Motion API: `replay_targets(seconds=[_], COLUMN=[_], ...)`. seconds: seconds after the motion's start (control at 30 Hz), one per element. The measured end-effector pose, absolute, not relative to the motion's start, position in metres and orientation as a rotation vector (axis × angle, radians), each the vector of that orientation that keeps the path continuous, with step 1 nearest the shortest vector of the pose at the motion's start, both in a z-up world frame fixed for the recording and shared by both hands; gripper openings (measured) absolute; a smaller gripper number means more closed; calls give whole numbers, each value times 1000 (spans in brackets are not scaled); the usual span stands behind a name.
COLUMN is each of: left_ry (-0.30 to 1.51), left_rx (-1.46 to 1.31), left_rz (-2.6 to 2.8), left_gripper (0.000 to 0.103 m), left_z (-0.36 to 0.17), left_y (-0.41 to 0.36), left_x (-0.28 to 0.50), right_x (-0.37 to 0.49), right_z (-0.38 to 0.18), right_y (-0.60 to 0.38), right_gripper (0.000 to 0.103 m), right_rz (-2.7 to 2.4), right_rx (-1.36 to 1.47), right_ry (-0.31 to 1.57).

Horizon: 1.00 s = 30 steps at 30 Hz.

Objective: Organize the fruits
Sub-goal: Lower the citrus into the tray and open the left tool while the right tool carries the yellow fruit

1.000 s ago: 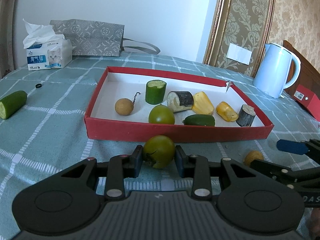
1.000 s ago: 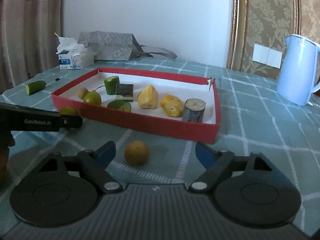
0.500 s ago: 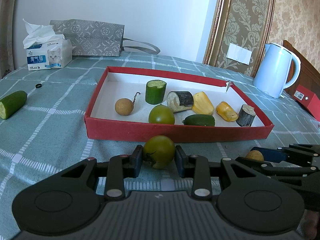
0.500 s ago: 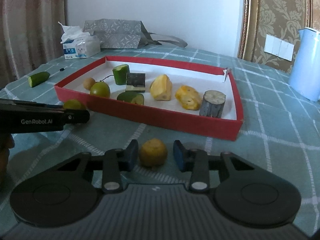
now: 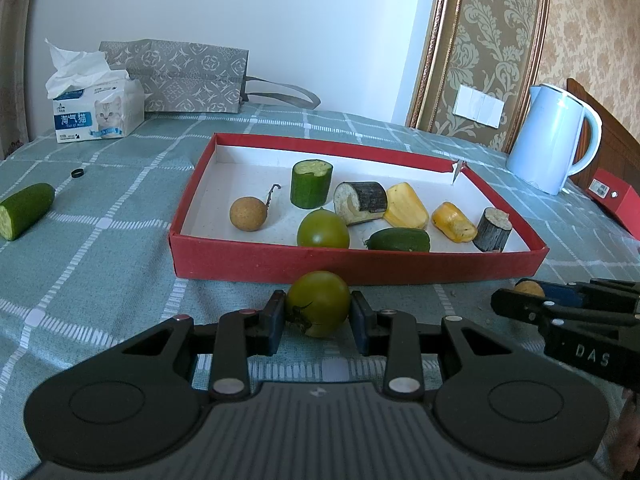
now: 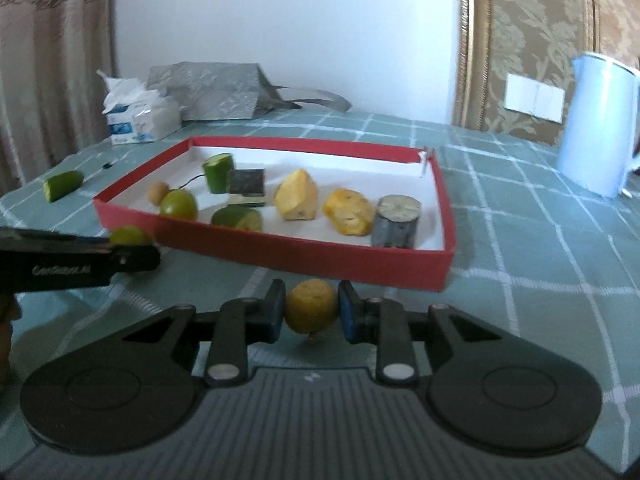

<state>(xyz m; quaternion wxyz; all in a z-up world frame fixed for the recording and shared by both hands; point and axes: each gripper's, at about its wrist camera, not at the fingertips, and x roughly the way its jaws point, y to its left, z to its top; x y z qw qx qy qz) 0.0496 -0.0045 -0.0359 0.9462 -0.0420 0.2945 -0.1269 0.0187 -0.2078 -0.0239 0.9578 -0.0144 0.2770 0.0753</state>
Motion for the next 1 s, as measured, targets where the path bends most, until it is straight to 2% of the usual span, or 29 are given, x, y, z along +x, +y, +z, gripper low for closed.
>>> replay_targets(seconds=[0.73,1.0], left_ry=[598,549], left_rx=[-74,-77], left_rz=[-242,-234], left_gripper=[33,33], left_z=[-28,-6], left_y=[6,10], left_x=[40,50], right_x=[23,22], right_z=[-27,-26], right_y=[-220,-220], right_gripper=[27,27], right_rz=[126,128], right_rx=[26,25], right_ry=[583,582])
